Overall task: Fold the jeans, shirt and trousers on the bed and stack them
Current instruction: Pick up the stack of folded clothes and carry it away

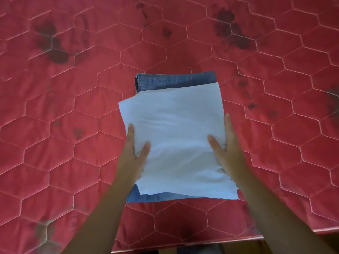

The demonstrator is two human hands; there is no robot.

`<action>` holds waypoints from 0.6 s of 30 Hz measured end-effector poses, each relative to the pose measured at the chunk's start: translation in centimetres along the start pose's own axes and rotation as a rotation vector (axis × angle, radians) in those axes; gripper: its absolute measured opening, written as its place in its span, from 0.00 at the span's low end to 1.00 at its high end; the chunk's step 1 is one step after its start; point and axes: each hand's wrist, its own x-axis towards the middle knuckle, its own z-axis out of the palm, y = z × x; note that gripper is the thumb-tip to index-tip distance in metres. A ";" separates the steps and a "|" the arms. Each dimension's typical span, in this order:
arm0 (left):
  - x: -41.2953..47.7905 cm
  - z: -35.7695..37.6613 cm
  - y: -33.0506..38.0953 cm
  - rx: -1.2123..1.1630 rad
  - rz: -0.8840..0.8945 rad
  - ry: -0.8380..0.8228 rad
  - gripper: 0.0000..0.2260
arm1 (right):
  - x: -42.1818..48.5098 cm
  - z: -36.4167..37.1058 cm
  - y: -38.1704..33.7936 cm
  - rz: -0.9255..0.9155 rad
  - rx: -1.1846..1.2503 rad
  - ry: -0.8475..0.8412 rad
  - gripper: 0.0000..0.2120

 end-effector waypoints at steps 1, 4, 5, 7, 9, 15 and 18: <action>-0.1 0.0 -0.3 -0.021 -0.009 -0.011 0.29 | -0.5 -0.1 0.2 0.053 0.078 -0.017 0.34; -0.2 0.0 -0.4 -0.043 -0.031 -0.024 0.31 | -1.3 -0.5 0.7 0.179 0.233 -0.082 0.31; -0.2 0.0 -0.4 -0.041 -0.033 -0.026 0.31 | -1.4 -0.5 0.9 0.204 0.270 -0.105 0.26; -0.1 0.0 -0.4 -0.023 -0.019 -0.018 0.31 | -1.4 -0.5 1.2 0.259 0.332 -0.130 0.20; 0.0 -0.2 -0.5 -0.019 -0.020 -0.024 0.30 | -1.3 -0.5 1.3 0.314 0.367 -0.154 0.19; 0.5 -0.1 -0.7 -0.224 -0.084 -0.094 0.27 | -0.2 -0.7 1.5 0.409 0.523 -0.180 0.19; 1.4 -0.1 -0.7 -0.371 -0.103 -0.081 0.27 | 0.7 -0.6 1.0 0.360 0.543 -0.171 0.30</action>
